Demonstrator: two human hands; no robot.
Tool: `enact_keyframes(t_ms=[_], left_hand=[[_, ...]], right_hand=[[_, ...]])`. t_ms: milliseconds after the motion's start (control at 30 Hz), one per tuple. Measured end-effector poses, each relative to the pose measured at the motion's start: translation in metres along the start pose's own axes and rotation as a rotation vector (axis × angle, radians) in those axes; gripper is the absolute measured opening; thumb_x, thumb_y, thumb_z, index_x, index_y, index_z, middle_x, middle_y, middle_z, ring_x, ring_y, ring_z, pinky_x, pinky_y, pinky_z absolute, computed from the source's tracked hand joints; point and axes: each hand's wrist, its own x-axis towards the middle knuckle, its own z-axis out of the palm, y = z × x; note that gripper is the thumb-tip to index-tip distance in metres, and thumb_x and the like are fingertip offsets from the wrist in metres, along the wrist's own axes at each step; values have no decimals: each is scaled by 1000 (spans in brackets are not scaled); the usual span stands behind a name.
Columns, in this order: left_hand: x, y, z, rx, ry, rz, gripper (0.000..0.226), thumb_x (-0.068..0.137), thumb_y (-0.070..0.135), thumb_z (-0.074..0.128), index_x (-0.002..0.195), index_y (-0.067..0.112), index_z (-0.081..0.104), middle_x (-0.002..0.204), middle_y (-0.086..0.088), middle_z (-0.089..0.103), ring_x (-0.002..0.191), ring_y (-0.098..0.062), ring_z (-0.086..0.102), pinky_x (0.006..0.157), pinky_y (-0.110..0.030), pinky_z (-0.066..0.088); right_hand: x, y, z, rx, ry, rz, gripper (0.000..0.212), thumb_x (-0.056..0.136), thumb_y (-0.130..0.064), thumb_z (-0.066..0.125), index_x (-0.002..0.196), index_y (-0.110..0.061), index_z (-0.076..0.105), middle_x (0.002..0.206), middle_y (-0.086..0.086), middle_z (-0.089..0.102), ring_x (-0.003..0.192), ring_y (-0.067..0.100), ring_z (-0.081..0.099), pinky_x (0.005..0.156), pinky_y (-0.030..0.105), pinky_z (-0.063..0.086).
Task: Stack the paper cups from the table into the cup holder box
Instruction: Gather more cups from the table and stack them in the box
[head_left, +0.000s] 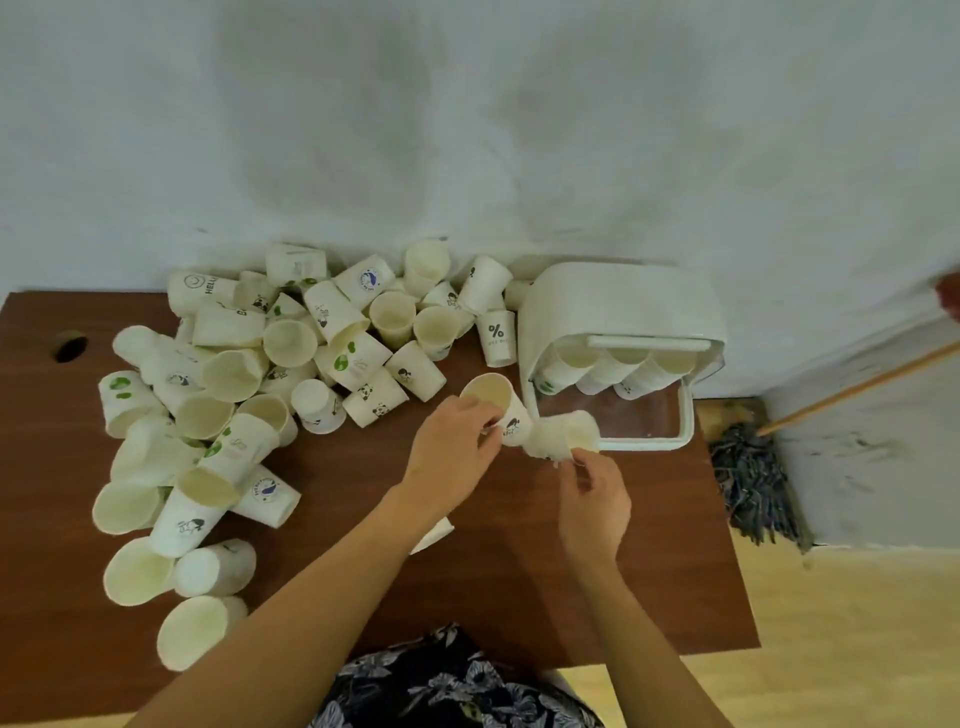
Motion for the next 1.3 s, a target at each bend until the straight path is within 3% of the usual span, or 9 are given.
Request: enact_keyframes(t_ms=[133,267,367,633,733,867,1033,1200,1300], left_hand=[[30,33,32,27,-22,68,20,93,18,59,110,13,67,104,-1,65,96,-19,53,79,-31,47],[54,51,68,94,-84,87,20,94,17,55,109,14,68,105,0,63,100,-18,50,80,-25,45],[65,57,89,134,-140,51,20,95,15,53,107,12,69,105,-3,62,105,-21,50,81,-29,49],[72,47,121,228,-264,-47,24,95,14,51,113,13,67,116,-2,61,113,-21,47,89,-33,49],[71,45,123,196,-293,-35,25,94,15,53,115,14,66,119,-2,60,113,-22,48,89,-35,50],[65,41,115,112,-257,-8,30,91,18,57,120,15,63,128,-1,56,119,-20,47,92,-35,50],[37,12,88,73,-145,-71,24,92,22,57,115,20,65,116,5,61,106,-13,53,85,-30,50],[-14,-37,51,86,-103,-176,18,90,21,60,106,22,68,105,8,64,96,-10,59,80,-26,49],[-44,-62,27,100,-151,-240,19,90,23,59,106,22,67,103,8,64,93,-12,60,79,-31,50]], right_hand=[[45,14,-36,-7,66,-48,17,93,-15,63,108,-14,70,101,-6,64,83,8,58,76,19,44],[83,32,-47,-119,-89,-97,17,93,-14,63,108,-13,71,109,0,66,91,15,64,74,21,45],[100,43,-45,-177,-189,-119,18,94,-16,61,108,-13,71,113,0,66,96,18,64,76,29,51],[121,63,-37,-250,-278,-103,19,95,-14,59,109,-11,71,117,2,64,99,20,63,72,26,46],[125,70,-34,-263,-333,-115,21,94,-14,60,112,-11,70,121,3,64,103,22,63,76,29,51],[122,68,-30,-273,-344,-87,26,94,-18,59,119,-16,66,126,-1,60,102,19,63,78,33,54],[93,44,-22,-180,-267,-161,20,92,-13,59,111,-16,67,110,-4,63,85,13,61,71,29,48],[44,14,6,-167,-608,-233,23,95,-19,57,115,-24,66,111,-11,63,89,3,58,85,27,50],[10,-1,29,-220,-806,-327,27,93,-20,57,119,-27,63,115,-10,61,89,3,57,82,22,46]])
